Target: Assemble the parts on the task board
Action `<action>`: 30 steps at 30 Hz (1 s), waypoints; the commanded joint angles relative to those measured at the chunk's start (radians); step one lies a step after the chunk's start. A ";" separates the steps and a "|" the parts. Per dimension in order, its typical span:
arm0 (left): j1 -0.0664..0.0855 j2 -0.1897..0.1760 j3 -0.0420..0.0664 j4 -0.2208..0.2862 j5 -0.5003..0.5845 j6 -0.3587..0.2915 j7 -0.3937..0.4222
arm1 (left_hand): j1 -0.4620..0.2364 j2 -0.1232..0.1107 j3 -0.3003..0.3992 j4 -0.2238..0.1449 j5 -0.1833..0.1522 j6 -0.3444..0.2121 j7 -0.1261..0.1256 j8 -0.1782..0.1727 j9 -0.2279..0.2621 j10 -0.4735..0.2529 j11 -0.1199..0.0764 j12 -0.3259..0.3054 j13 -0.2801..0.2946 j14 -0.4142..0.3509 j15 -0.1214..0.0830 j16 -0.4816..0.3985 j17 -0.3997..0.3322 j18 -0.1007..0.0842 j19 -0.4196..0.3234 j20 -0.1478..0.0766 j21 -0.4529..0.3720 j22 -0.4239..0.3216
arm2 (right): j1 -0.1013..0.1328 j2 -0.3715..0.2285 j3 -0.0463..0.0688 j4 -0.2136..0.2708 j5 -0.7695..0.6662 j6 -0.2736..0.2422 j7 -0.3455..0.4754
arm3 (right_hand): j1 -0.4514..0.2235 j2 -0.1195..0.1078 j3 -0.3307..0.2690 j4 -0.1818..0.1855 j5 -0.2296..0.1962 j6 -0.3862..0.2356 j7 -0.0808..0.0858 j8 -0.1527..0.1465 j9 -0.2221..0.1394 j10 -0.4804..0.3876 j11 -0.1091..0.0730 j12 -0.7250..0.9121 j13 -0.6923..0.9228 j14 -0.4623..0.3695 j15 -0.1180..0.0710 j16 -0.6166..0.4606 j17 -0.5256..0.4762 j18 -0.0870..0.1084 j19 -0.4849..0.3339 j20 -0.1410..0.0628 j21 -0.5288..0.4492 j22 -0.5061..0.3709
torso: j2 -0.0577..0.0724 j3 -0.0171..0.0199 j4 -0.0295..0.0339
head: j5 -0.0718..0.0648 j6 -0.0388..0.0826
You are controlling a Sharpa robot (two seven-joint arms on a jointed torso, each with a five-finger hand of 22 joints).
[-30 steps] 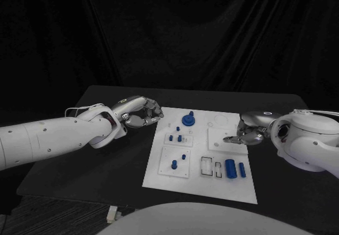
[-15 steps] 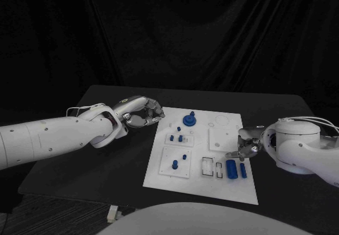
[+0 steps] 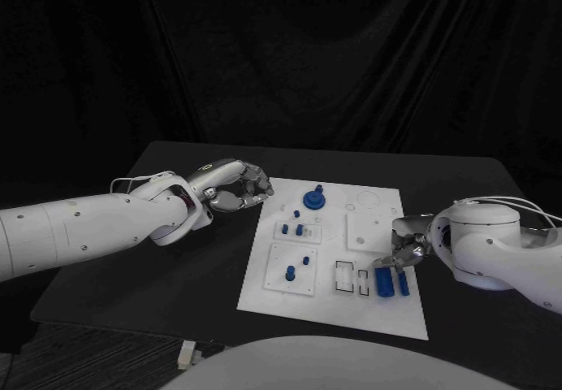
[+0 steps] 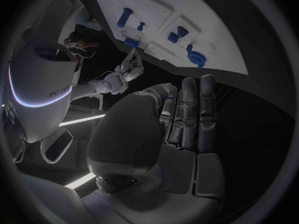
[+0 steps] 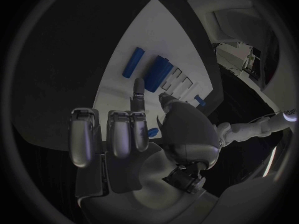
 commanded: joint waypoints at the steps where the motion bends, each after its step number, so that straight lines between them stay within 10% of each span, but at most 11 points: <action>1: -0.001 0.001 0.001 0.002 0.004 -0.007 0.009 | 0.008 0.005 0.001 -0.002 0.003 -0.005 0.004 0.005 0.001 0.005 0.003 -0.005 -0.001 -0.001 0.006 -0.004 -0.001 0.007 -0.006 0.001 0.004 0.038 | -0.005 0.003 0.000 -0.003 0.003 0.006 -0.020 | 0.007 -0.003 -0.008 0.000 -0.007 -0.009 0.000 -0.008 0.001 0.108 -0.003 0.003 0.263 0.093 -0.009 -0.004 0.210 -0.001 0.074 -0.007 -0.002 0.243 | 0.000 0.0004 -0.0001 | 0.003 0.000; 30: -0.001 0.000 0.001 0.004 0.004 -0.008 0.007 | 0.009 0.004 0.000 -0.004 0.005 -0.005 0.004 0.005 0.001 0.007 0.003 -0.005 -0.003 -0.001 0.006 -0.004 -0.001 0.007 -0.007 0.001 0.007 0.038 | -0.037 0.027 0.000 -0.043 0.003 -0.030 -0.020 | -0.048 -0.019 -0.034 0.013 -0.031 -0.049 0.013 -0.039 0.019 0.108 0.007 0.003 0.263 0.086 0.001 -0.019 0.175 0.006 0.061 0.002 -0.025 0.235 | 0.000 0.0003 -0.0002 | 0.009 0.000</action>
